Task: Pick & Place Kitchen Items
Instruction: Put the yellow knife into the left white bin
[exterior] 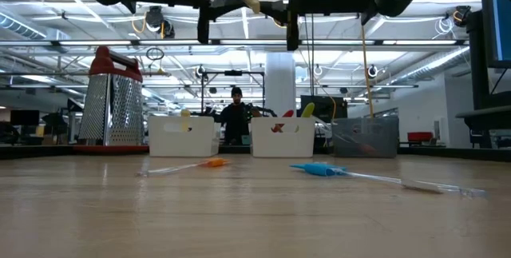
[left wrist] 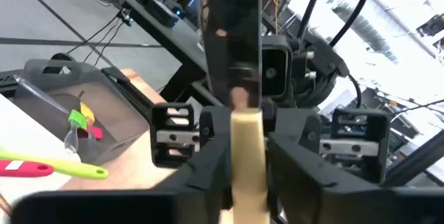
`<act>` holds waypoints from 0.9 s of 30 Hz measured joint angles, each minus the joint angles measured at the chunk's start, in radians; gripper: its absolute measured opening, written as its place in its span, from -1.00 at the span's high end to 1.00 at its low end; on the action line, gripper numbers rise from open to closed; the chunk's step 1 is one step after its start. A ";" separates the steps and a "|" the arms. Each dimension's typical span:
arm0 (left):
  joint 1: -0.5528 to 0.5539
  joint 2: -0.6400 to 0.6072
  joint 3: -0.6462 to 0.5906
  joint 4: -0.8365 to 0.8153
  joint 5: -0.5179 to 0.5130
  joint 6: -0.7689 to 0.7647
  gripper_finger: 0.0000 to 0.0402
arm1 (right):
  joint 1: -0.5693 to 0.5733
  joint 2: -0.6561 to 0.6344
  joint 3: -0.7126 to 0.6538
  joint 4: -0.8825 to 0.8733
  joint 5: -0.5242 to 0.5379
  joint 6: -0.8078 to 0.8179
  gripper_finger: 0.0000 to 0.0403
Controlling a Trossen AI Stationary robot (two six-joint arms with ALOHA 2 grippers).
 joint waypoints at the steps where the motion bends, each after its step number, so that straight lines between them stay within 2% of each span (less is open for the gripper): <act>1: 0.000 0.000 0.000 -0.002 0.003 0.004 0.53 | 0.000 0.000 0.000 0.000 0.000 0.000 0.71; 4: 0.000 0.000 0.000 0.000 0.010 0.006 0.79 | 0.000 0.000 0.000 0.000 0.001 -0.003 0.71; 10: 0.000 0.000 0.000 -0.001 0.013 0.019 0.80 | 0.000 0.000 0.000 0.000 0.000 -0.003 0.67; 17: 0.000 0.000 0.000 -0.018 0.013 0.021 0.79 | 0.000 0.000 0.000 -0.018 0.000 0.030 0.46; 27: 0.004 0.001 -0.001 -0.053 0.010 0.020 0.79 | 0.000 -0.002 0.001 -0.160 -0.012 0.030 0.15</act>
